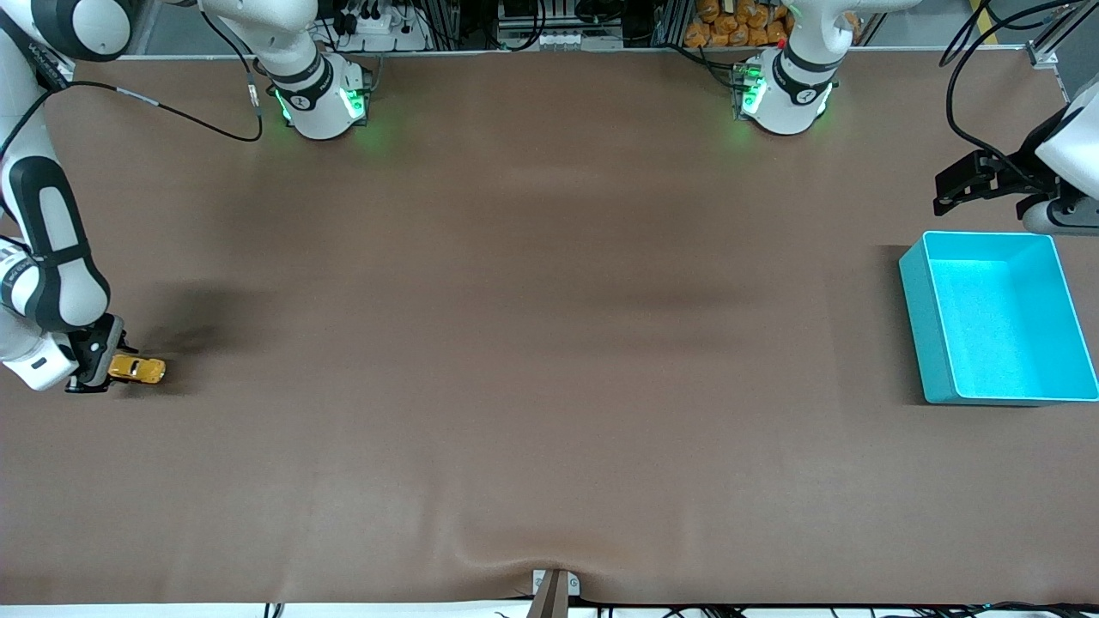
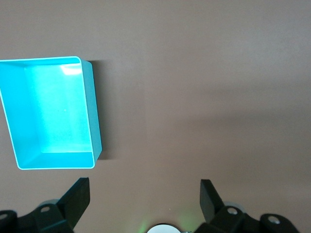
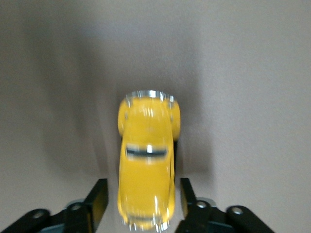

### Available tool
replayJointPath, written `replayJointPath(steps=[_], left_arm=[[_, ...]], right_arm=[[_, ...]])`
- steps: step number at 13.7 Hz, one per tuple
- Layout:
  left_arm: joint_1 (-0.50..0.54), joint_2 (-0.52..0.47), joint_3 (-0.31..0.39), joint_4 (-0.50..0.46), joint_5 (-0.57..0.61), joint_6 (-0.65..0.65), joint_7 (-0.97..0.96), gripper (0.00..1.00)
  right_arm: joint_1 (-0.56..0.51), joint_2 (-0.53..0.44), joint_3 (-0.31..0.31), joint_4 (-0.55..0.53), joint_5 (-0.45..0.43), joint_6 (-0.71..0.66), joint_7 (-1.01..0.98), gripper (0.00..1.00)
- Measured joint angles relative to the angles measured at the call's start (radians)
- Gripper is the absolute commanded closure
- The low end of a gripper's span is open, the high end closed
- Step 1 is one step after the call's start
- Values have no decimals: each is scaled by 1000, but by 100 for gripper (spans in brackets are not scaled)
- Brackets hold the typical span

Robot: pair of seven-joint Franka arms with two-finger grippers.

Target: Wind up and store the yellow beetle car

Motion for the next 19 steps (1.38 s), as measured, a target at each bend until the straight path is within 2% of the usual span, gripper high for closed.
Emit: replayJointPath(steps=[5, 8, 13, 19], left_arm=[[0, 5, 0, -3, 0, 0, 0, 0], [0, 6, 0, -3, 0, 0, 0, 0], [0, 6, 0, -5, 0, 0, 0, 0], [0, 7, 0, -12, 0, 0, 0, 0]], right_arm=[[8, 0, 13, 101, 0, -109, -1, 0], [9, 0, 30, 108, 0, -115, -4, 0], [20, 0, 115, 108, 0, -116, -4, 0], [64, 0, 127, 108, 1, -120, -4, 0]])
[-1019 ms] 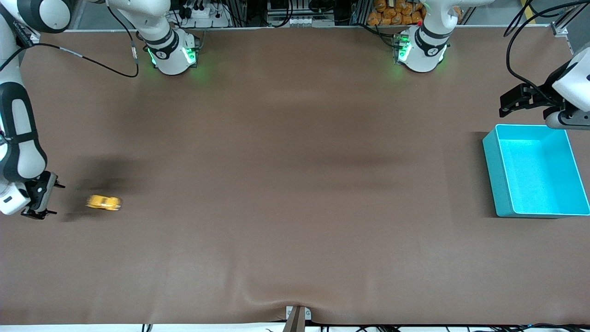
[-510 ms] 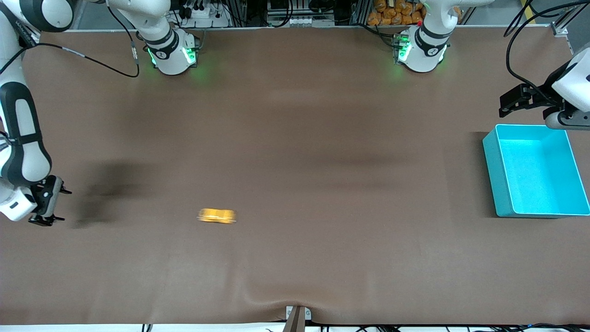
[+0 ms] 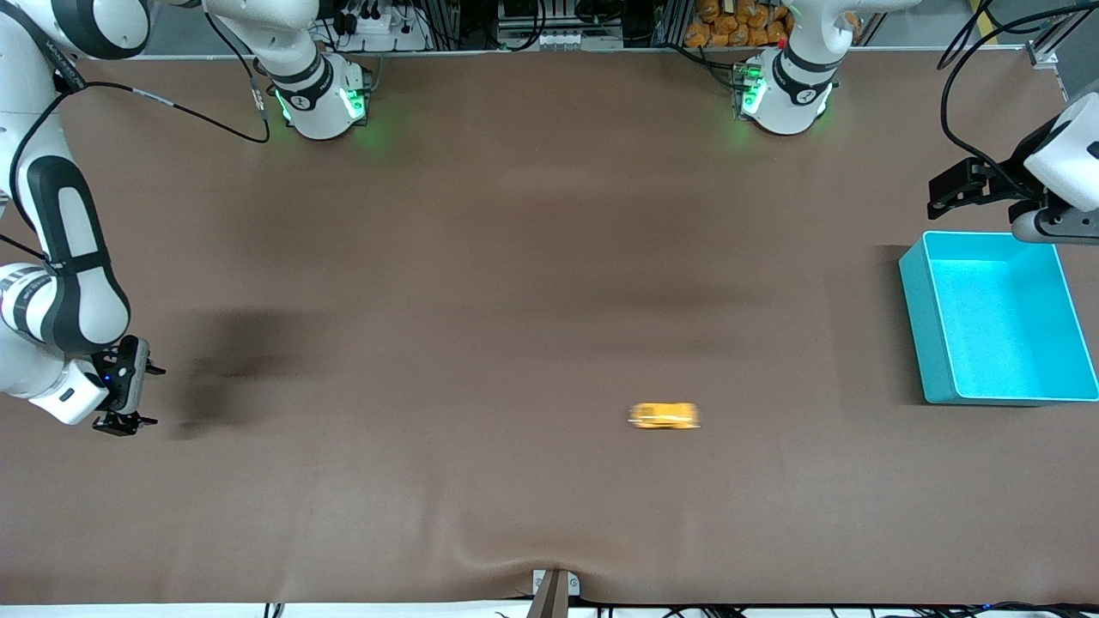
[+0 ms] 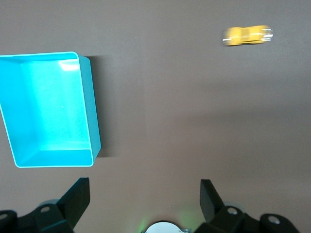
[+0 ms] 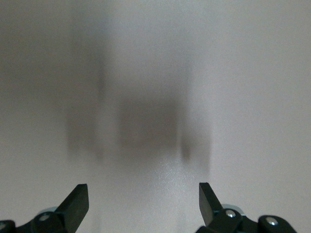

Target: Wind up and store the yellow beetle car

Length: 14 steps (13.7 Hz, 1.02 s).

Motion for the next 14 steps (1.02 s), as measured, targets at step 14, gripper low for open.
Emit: replayJointPath(steps=[14], left_arm=[[0, 13, 0, -39, 0, 36, -46, 0]], right_arm=[[-2, 1, -1, 0, 0, -16, 0, 0]])
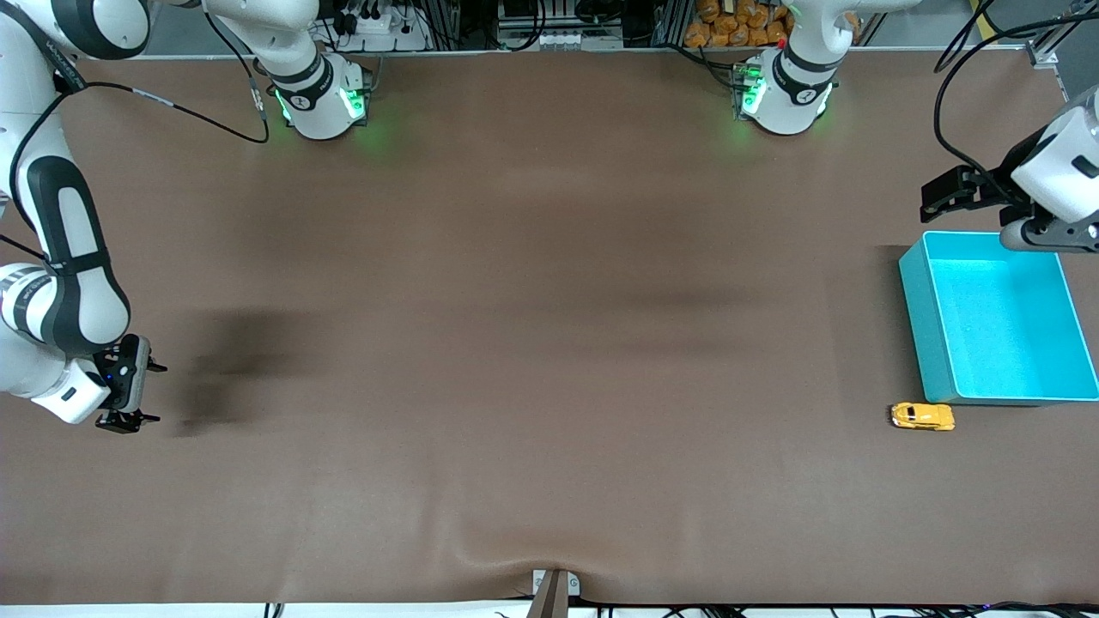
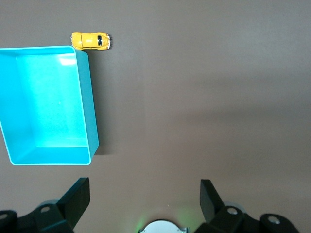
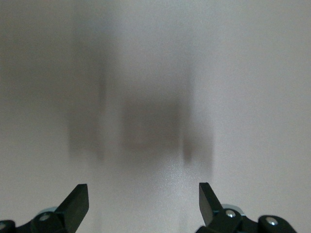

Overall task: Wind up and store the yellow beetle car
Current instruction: 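Lower the left gripper onto the car beside the bin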

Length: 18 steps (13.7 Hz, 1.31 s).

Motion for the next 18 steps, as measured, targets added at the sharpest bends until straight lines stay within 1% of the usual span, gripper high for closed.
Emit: replayJointPath(steps=[2, 4, 6, 7, 11, 12, 15, 18], left_arm=[[0, 24, 0, -38, 0, 74, -114, 0], [-6, 72, 0, -70, 0, 150, -294, 0], [-20, 129, -1, -77, 8, 231, -484, 0], [-30, 158, -1, -79, 26, 270, -579, 0], [-75, 306, -2, -84, 175, 430, -1041, 0], [-76, 343, -2, -84, 192, 463, -1130, 0], [-68, 423, 8, -80, 198, 566, -1332, 0], [-28, 479, 16, -79, 201, 659, -1414, 0]], right_arm=[[0, 0, 0, 0, 0, 0, 0, 0], [0, 1, 0, 0, 0, -1, 0, 0], [0, 1, 0, 0, 1, -1, 0, 0], [0, 1, 0, 0, 1, -1, 0, 0], [1, 1, 1, 0, 18, -2, 0, 0], [1, 1, 1, 0, 19, -2, 0, 0], [5, 1, 3, -1, 20, -12, 0, 0], [26, 0, 6, 3, 34, -40, 15, 0]])
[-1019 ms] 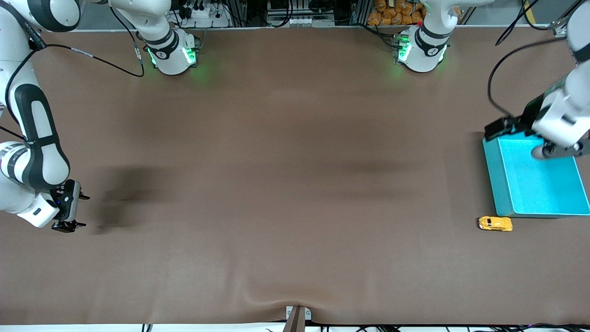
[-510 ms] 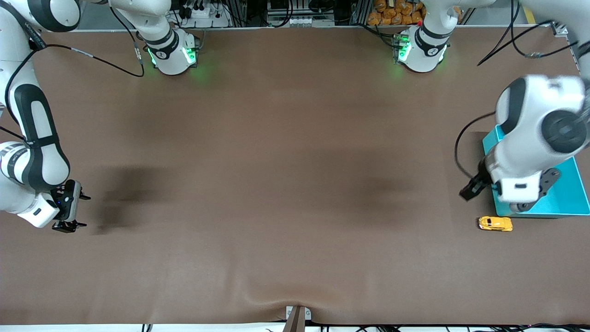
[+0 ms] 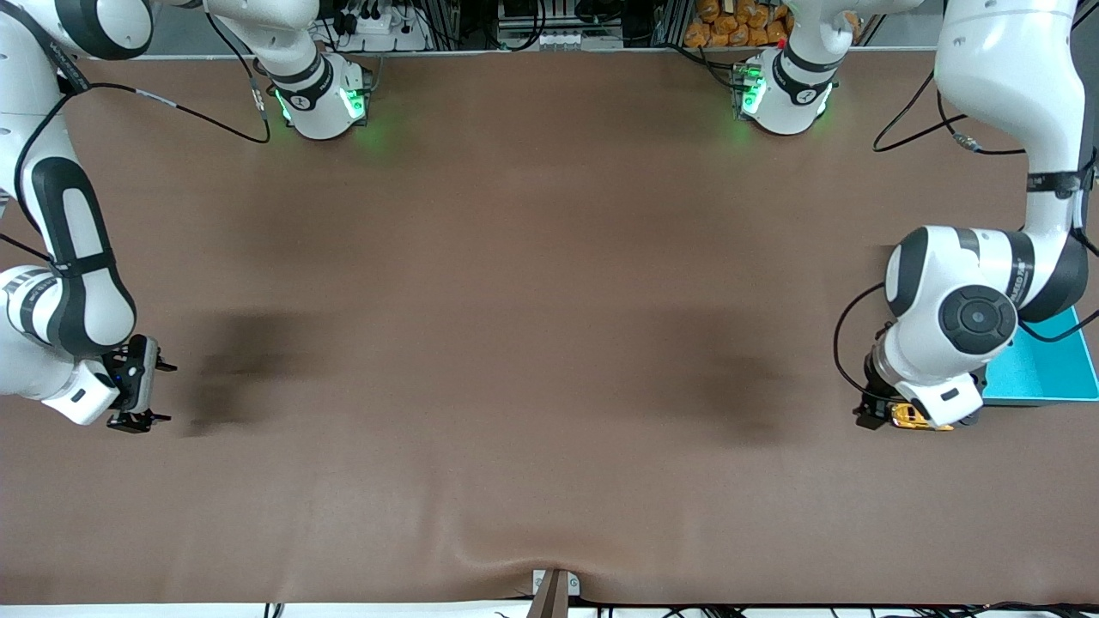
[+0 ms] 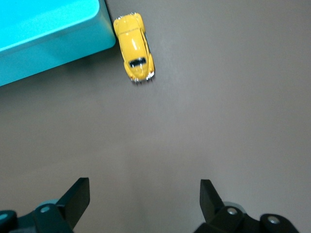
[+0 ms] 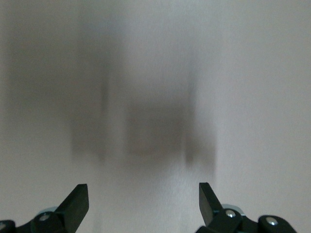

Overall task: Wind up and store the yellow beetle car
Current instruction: 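Lower the left gripper onto the car beside the bin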

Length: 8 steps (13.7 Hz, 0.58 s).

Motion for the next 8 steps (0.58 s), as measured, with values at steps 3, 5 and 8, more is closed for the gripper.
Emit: replayJointPath(steps=[3, 5, 8], left_arm=[[33, 50, 22, 1, 46, 53, -32, 0], [39, 87, 32, 1, 121, 96, -114, 0], [43, 137, 38, 2, 192, 141, -219, 0]], right_arm=[[21, -28, 1, 22, 9, -102, 124, 0], [36, -76, 2, 27, 10, -168, 208, 0], [65, -165, 4, 29, 11, -282, 353, 0]])
